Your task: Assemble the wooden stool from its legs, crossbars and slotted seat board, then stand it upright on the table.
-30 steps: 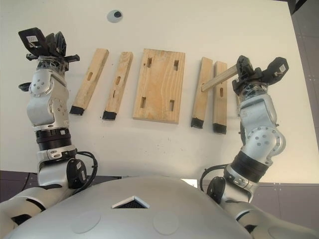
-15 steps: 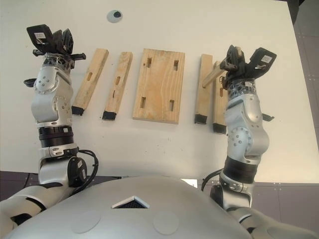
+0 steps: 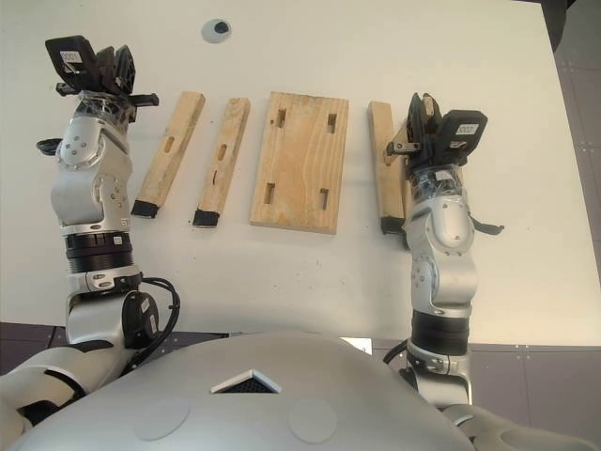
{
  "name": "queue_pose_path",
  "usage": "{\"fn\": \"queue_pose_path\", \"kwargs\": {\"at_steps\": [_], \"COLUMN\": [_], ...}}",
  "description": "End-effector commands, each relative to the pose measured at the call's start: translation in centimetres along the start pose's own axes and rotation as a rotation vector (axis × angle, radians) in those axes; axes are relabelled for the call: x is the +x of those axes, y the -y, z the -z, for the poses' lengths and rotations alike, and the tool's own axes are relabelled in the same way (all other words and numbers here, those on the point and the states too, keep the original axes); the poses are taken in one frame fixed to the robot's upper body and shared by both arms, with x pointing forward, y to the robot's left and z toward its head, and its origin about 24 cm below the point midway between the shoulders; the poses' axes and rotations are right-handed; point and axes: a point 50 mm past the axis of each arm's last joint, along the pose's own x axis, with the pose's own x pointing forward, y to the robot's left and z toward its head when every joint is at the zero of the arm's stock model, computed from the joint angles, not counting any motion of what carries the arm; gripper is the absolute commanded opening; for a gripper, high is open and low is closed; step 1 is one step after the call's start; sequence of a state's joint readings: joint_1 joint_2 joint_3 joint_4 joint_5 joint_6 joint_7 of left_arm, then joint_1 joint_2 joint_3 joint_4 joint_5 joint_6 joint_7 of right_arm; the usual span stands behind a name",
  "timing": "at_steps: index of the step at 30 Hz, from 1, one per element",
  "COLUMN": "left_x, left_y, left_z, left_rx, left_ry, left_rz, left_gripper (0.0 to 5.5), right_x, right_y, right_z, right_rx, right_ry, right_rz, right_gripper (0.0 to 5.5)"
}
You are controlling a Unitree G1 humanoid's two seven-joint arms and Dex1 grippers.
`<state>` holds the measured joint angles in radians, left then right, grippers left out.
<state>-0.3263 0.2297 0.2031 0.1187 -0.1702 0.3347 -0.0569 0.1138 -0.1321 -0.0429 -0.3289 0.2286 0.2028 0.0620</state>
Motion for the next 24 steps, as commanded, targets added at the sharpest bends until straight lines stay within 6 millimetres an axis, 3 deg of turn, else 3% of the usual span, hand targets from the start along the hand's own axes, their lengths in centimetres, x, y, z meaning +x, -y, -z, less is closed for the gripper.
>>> {"fn": "queue_pose_path", "kwargs": {"at_steps": [1, 8, 16, 24], "left_x": [0.1, 0.1, 0.0, 0.1], "left_y": [0.1, 0.0, -0.1, -0.1], "left_z": [-0.1, 0.1, -0.1, 0.1], "left_rx": [0.008, 0.003, -0.006, -0.028], "left_ry": [-0.009, -0.012, -0.004, 0.011], "left_rz": [0.001, -0.009, -0.028, -0.061], "left_gripper": [1.03, 1.03, 1.03, 1.03], "right_x": [-0.5, -2.5, -2.8, -1.8], "right_y": [0.6, 0.9, 0.8, 1.3], "right_z": [1.6, 4.1, 4.8, 4.3], "right_rx": [-0.027, -0.107, -0.12, -0.181], "right_ry": [-0.088, -0.148, -0.184, -0.196], "right_rz": [0.031, -0.03, -0.081, -0.157], "right_gripper": [0.4, 0.4, 0.4, 1.99]}}
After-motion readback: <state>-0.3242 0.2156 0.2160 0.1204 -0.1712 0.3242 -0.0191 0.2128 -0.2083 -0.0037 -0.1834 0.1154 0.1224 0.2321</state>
